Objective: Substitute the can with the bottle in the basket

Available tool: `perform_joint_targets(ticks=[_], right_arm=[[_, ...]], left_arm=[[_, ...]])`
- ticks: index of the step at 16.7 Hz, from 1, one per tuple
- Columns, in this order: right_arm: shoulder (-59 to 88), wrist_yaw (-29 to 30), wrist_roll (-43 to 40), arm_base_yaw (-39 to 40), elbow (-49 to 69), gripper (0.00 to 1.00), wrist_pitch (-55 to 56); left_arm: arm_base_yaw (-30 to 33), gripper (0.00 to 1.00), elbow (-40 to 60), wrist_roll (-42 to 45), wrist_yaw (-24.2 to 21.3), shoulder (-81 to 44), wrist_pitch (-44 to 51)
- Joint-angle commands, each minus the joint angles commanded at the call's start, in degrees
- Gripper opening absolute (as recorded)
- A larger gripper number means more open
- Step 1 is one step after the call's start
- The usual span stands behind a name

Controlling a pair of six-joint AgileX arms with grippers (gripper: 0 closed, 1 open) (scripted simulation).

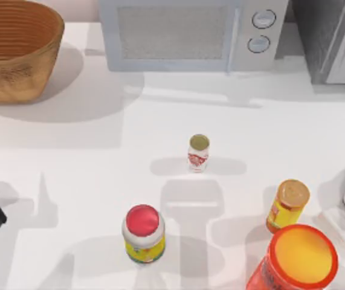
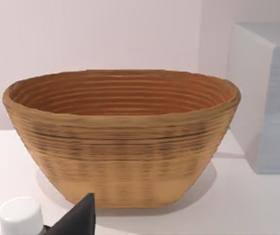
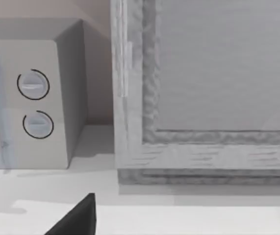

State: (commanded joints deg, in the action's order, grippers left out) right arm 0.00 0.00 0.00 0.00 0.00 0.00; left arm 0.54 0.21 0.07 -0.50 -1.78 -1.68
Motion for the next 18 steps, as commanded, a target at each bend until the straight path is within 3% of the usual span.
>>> perform_joint_targets(ticks=[10,14,18], right_arm=[[0.0,0.0,0.0,0.0,0.0,1.0,0.0],[0.0,0.0,0.0,0.0,0.0,1.0,0.0],[0.0,0.0,0.0,0.0,0.0,1.0,0.0]], left_arm=[[-1.54,1.0,1.28,0.79,-0.37,-0.37,1.55],[-6.81,1.0,6.82,4.61,-4.55,-11.48,2.19],[-14.07,1.0,13.78,9.82,-10.35,-30.44,3.88]])
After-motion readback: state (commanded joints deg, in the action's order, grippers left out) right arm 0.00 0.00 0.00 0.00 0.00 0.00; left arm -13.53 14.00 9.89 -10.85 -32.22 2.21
